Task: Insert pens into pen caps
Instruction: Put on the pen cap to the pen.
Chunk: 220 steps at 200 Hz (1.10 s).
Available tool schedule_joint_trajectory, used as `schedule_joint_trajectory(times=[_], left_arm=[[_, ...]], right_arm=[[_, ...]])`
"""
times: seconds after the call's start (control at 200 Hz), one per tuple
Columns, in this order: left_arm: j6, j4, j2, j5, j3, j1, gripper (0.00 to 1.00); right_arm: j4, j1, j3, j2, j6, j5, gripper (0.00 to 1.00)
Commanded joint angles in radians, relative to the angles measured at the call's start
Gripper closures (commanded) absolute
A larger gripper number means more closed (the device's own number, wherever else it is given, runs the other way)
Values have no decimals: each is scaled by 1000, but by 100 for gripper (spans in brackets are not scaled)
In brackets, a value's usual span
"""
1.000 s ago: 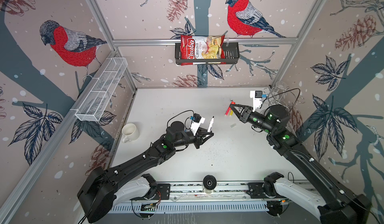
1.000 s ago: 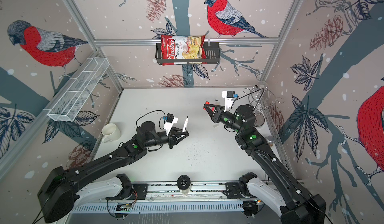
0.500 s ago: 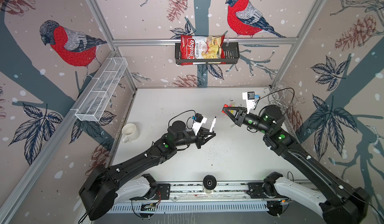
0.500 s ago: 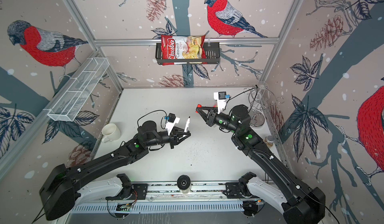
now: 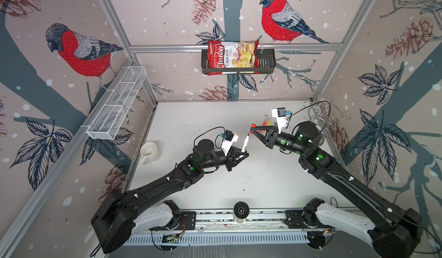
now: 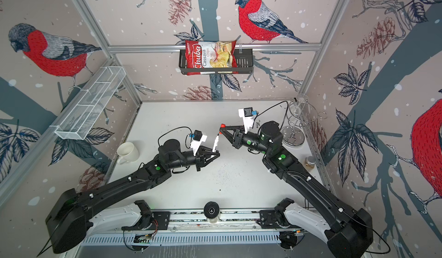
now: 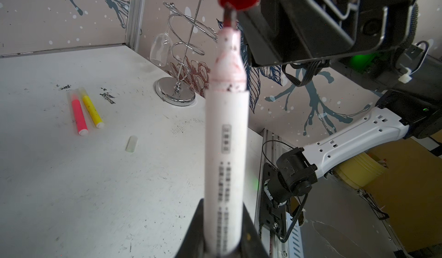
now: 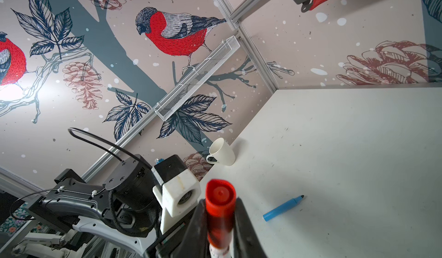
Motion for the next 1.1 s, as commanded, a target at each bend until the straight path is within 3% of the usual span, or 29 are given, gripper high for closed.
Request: schedule_joint_trajectory(times=[0.0,1.096], left_arm=[[1,48,-1,4,4,-4,100],[-17,60,-26,7,11,-10,100]], right_arm=[[50,7,8,2,-16,-7,100],[35,61,-5,6,-58,-4,100]])
